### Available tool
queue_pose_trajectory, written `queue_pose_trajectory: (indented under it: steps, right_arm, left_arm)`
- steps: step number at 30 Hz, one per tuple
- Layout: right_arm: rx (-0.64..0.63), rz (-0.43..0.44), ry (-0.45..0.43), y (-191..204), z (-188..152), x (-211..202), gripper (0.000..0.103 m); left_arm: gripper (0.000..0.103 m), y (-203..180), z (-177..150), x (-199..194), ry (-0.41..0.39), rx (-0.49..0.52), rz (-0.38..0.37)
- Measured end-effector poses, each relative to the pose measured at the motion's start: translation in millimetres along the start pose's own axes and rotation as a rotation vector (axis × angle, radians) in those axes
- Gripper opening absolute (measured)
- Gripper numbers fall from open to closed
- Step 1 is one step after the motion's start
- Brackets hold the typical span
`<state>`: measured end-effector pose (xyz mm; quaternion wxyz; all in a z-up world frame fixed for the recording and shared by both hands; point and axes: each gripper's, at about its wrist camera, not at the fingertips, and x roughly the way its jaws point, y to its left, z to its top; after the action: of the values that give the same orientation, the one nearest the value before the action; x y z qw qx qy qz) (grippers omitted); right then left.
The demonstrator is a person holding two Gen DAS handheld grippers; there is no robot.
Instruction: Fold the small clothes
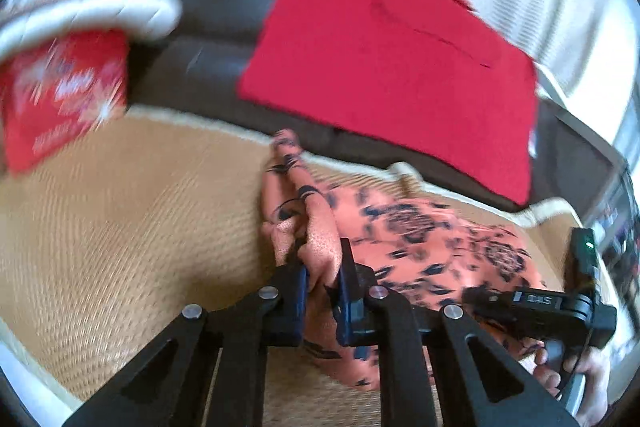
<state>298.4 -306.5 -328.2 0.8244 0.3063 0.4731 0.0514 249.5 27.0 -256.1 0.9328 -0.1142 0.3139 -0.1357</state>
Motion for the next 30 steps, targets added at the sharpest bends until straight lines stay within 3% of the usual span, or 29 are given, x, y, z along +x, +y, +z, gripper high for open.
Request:
queue_pose_trajectory:
  steps: [8, 12, 14, 15, 16, 17, 18, 20, 22, 25, 27, 30]
  right_arm:
    - [0.073, 0.187, -0.046, -40.6, 4.3, -42.5, 0.035]
    - [0.166, 0.285, -0.088, -79.6, 10.3, -66.9, 0.036]
    - [0.214, 0.344, -0.088, -93.1, 13.9, -71.1, 0.041]
    - [0.252, 0.381, -0.081, -101.7, 14.5, -70.5, 0.051]
    - [0.287, 0.414, -0.081, -107.6, 14.6, -69.4, 0.072]
    - [0.304, 0.441, -0.081, -110.6, 14.7, -68.8, 0.076]
    - [0.308, 0.455, -0.077, -111.7, 16.2, -71.4, 0.076]
    - [0.291, 0.446, -0.075, -108.9, 20.7, -73.8, 0.076]
    - [0.273, 0.456, -0.064, -104.9, 24.4, -71.7, 0.076]
    - [0.230, 0.452, -0.058, -86.0, 32.0, -63.1, 0.076]
    - [0.217, 0.446, -0.042, -75.4, 36.3, -60.2, 0.076]
    - [0.204, 0.403, -0.004, -57.0, 39.9, -36.8, 0.076]
  left_arm:
    - [0.009, -119.3, 0.5, 2.1, 0.012, 0.241, -0.150]
    - [0.009, -181.4, -21.1, 28.1, 0.082, 0.347, -0.223]
    - [0.010, -201.1, -34.1, 48.4, 0.161, 0.373, -0.261]
    - [0.011, -202.6, -36.4, 51.8, 0.187, 0.369, -0.277]
    - [0.011, -198.7, -36.0, 52.0, 0.213, 0.351, -0.299]
    - [0.011, -193.2, -33.5, 46.7, 0.206, 0.337, -0.316]
    - [0.012, -185.6, -28.7, 37.0, 0.180, 0.328, -0.339]
    - [0.024, -166.6, -14.7, 12.2, 0.100, 0.330, -0.361]
    - [0.055, -141.2, 1.0, -10.6, -0.002, 0.316, -0.325]
    - [0.057, -100.2, 15.8, -18.2, -0.035, 0.254, -0.260]
    - [0.057, -76.7, 16.9, 0.6, 0.020, 0.216, -0.152]
    - [0.057, -53.9, 1.4, 34.5, 0.116, 0.187, -0.072]
